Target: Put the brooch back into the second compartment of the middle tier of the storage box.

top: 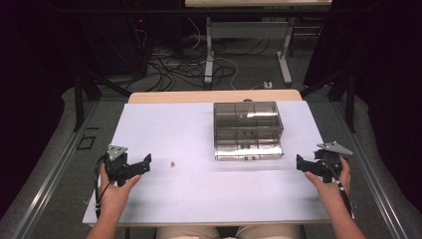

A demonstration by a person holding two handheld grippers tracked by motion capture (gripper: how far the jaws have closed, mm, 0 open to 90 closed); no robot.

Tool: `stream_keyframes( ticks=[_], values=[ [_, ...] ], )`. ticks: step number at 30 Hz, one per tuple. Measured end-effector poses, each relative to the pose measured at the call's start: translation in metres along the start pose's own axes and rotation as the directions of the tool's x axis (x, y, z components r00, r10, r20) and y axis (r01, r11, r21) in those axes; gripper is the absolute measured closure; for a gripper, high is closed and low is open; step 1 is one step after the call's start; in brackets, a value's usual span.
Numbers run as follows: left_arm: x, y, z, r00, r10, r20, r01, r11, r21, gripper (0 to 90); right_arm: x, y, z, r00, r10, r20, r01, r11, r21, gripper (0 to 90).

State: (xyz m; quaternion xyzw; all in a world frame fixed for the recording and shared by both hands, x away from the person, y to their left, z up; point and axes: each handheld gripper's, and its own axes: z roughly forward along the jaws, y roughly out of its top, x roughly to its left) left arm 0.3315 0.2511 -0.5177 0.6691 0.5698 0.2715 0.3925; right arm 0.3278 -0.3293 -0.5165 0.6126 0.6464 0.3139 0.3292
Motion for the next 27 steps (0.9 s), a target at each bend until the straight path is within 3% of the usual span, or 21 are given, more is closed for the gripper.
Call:
stream_keyframes(
  ticks=[1,5,11,13,27],
  values=[
    [0.0,0.0,0.0,1.0,0.0,-0.002,0.0,1.0,0.004,3.1,0.0,0.0,0.0,0.9999,-0.014,0.003,0.014,1.0,-0.007,0.0],
    [-0.001,0.0,-0.001,1.0,-0.002,-0.005,0.002,1.0,0.009,3.8,0.001,-0.001,0.0,0.9998,0.006,-0.021,-0.006,1.0,0.003,0.0],
    [-0.002,0.004,-0.003,0.9998,0.0,-0.022,0.0,1.0,-0.001,6.4,0.002,-0.001,-0.002,0.9999,0.017,-0.001,-0.017,1.0,-0.022,0.0],
    [-0.003,0.005,-0.004,0.9995,0.001,-0.032,-0.001,1.0,0.001,8.6,0.002,-0.001,-0.004,0.9999,0.013,-0.006,-0.013,1.0,-0.009,0.0],
    [-0.026,0.023,0.003,0.9989,-0.004,-0.047,0.005,0.9999,0.016,15.9,0.005,-0.002,-0.007,0.9993,0.034,-0.018,-0.034,0.999,-0.003,0.0]
  ],
)
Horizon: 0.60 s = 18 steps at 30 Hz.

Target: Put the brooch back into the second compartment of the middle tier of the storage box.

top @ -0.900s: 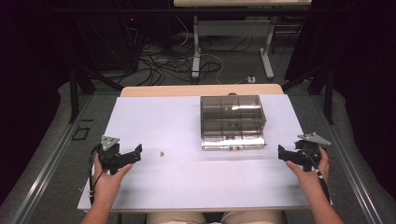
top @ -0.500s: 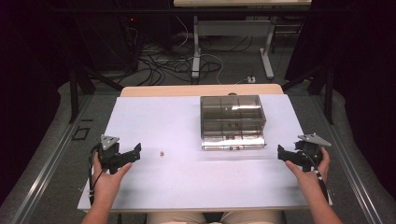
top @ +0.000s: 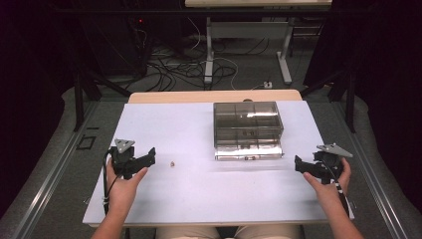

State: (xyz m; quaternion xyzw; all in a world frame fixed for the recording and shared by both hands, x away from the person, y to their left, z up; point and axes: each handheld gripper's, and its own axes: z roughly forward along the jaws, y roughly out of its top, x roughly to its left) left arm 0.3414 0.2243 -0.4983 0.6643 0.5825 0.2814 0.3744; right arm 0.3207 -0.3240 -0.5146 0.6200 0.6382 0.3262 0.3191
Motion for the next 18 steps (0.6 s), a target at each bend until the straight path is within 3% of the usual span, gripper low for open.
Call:
stream_keyframes(
  ticks=[8,18],
  values=[
    [-0.015,0.01,0.007,0.9999,0.004,-0.011,-0.004,0.9998,-0.021,16.1,-0.002,0.0,0.0,0.9998,0.018,0.003,-0.018,1.0,-0.008,0.0],
    [-0.026,0.01,0.014,0.9995,-0.02,-0.024,0.019,0.9994,-0.028,16.2,0.0,0.0,0.001,1.0,0.008,0.0,-0.008,1.0,-0.011,0.0]
  ],
)
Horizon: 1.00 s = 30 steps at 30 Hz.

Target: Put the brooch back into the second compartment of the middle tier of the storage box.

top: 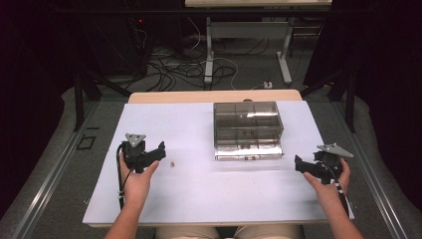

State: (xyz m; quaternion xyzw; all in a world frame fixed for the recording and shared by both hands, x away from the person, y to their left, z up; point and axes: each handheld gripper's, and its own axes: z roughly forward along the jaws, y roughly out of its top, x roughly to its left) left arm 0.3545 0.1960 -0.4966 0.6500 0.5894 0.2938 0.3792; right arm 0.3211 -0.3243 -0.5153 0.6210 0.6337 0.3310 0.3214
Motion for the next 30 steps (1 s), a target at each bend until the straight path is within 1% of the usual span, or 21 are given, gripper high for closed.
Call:
stream_keyframes(
  ticks=[3,5,7,8,10,13,14,16,18,19,21,23,25,27,28,29,30],
  values=[
    [-0.001,-0.001,0.003,0.9999,-0.006,-0.009,0.006,1.0,-0.002,16.2,-0.001,0.0,0.0,0.9999,0.0,-0.01,0.0,1.0,0.003,0.0],
    [-0.003,-0.003,0.005,0.9998,-0.014,-0.011,0.014,0.9999,0.003,16.2,-0.001,0.0,0.001,1.0,0.003,-0.005,-0.003,1.0,-0.004,0.0],
    [-0.004,-0.004,0.006,0.9998,-0.019,-0.003,0.019,0.9998,0.011,16.5,-0.001,0.0,0.001,1.0,0.002,-0.008,-0.002,1.0,0.006,0.0],
    [-0.004,-0.005,0.007,0.9999,-0.013,-0.001,0.013,0.9998,0.013,17.0,-0.001,0.0,0.001,1.0,0.004,-0.003,-0.004,1.0,0.003,0.0],
    [-0.005,-0.007,0.008,1.0,-0.007,-0.006,0.007,0.9999,0.013,17.6,-0.001,0.0,0.001,1.0,0.004,-0.008,-0.004,1.0,0.007,0.1],
    [-0.007,-0.011,0.011,1.0,-0.008,0.0,0.008,0.9996,0.025,18.6,-0.001,0.0,0.001,1.0,-0.001,-0.008,0.001,1.0,0.005,0.2],
    [-0.007,-0.011,0.011,0.9999,-0.008,0.006,0.008,0.9994,0.035,19.4,-0.001,0.0,0.001,1.0,0.003,-0.007,-0.003,1.0,0.007,0.2],
    [-0.009,-0.013,0.013,0.9996,-0.022,0.019,0.021,0.9978,0.063,22.5,-0.002,0.0,0.001,0.9999,-0.006,-0.008,0.006,1.0,0.005,0.3],
    [-0.011,-0.014,0.015,0.9994,-0.013,0.031,0.01,0.9968,0.08,22.8,-0.002,0.0,0.001,1.0,-0.001,-0.008,0.001,1.0,0.007,0.4],
    [-0.012,-0.014,0.016,0.9994,-0.012,0.032,0.009,0.9964,0.084,23.4,-0.002,0.0,0.001,0.9999,0.007,-0.013,-0.006,1.0,0.006,0.5],
    [-0.013,-0.015,0.017,0.9994,-0.003,0.034,0.0,0.9952,0.098,24.7,-0.002,-0.001,0.002,0.9999,0.008,-0.009,-0.008,1.0,0.0,0.7],
    [-0.014,-0.017,0.019,0.9991,-0.002,0.043,-0.002,0.994,0.109,26.7,-0.002,-0.001,0.002,0.9997,0.017,-0.018,-0.017,1.0,0.011,0.9],
    [-0.015,-0.018,0.02,0.999,0.002,0.045,-0.007,0.9931,0.117,27.7,-0.004,-0.001,0.002,0.9998,0.007,-0.02,-0.006,1.0,0.011,1.1],
    [-0.016,-0.018,0.022,0.9987,-0.001,0.052,-0.005,0.9925,0.122,30.3,-0.003,-0.001,0.002,0.9995,0.019,-0.025,-0.019,1.0,0.017,1.4],
    [-0.016,-0.019,0.022,0.9985,-0.002,0.055,-0.005,0.9918,0.127,30.3,-0.003,-0.001,0.002,0.9995,0.019,-0.025,-0.019,1.0,0.017,1.4],
    [-0.016,-0.019,0.022,0.9986,0.009,0.053,-0.016,0.991,0.133,31.5,-0.003,-0.002,0.002,0.9996,0.021,-0.019,-0.021,1.0,0.01,1.5],
    [-0.017,-0.02,0.023,0.9985,0.006,0.054,-0.014,0.9903,0.139,32.3,-0.004,-0.002,0.002,0.9995,0.019,-0.026,-0.018,1.0,0.016,1.5]
  ],
)
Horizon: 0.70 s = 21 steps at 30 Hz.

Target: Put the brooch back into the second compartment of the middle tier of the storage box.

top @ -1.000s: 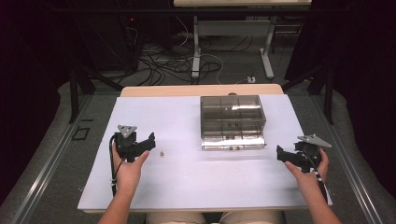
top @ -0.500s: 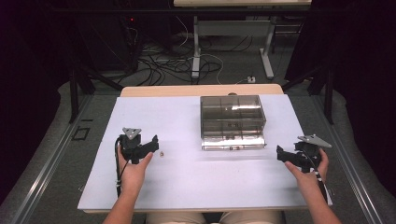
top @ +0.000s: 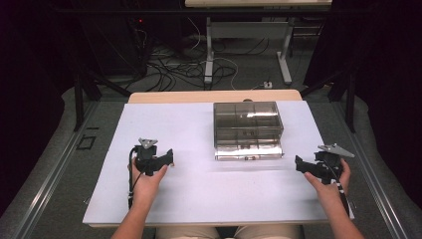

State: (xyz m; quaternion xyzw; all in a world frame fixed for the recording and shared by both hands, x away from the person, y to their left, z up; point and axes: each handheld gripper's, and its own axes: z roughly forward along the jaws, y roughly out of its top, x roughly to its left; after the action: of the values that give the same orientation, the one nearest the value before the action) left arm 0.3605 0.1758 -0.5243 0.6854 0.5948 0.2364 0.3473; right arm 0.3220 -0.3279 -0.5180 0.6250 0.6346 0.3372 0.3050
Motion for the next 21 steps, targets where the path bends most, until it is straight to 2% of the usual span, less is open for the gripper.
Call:
stream_keyframes(
  ticks=[5,9,11,12,15,21],
  values=[
    [-0.003,-0.0007,0.0014,0.9999,0.004,0.011,-0.004,0.9997,0.025,37.3,-0.0002,-0.0006,0.0006,1.0,0.0,0.0,0.0,1.0,0.004,2.1],
    [-0.0034,0.0,0.003,0.9998,-0.014,0.014,0.014,0.9997,0.022,44.0,0.0004,-0.0008,0.0011,1.0,0.003,-0.003,-0.003,1.0,-0.001,2.3],
    [-0.0033,0.0001,0.0038,0.9991,-0.035,0.023,0.034,0.9991,0.026,47.9,0.0002,-0.0007,0.0007,1.0,0.003,-0.003,-0.003,1.0,0.006,2.5],
    [-0.0033,0.0003,0.0039,0.9986,-0.044,0.028,0.043,0.9985,0.035,49.6,0.0004,-0.0013,0.0022,1.0,0.003,0.005,-0.003,1.0,-0.011,2.7],
    [-0.0043,0.0003,0.0045,0.9977,-0.062,0.027,0.061,0.9972,0.044,53.5,-0.001,-0.0008,0.0011,0.9999,0.0,-0.011,0.0,1.0,0.01,3.0],
    [-0.0065,-0.0002,0.0065,0.9938,-0.1,0.047,0.095,0.9895,0.109,57.3,-0.0015,-0.0012,0.0015,0.9999,0.004,-0.011,-0.004,1.0,0.011,3.3]
  ],
)
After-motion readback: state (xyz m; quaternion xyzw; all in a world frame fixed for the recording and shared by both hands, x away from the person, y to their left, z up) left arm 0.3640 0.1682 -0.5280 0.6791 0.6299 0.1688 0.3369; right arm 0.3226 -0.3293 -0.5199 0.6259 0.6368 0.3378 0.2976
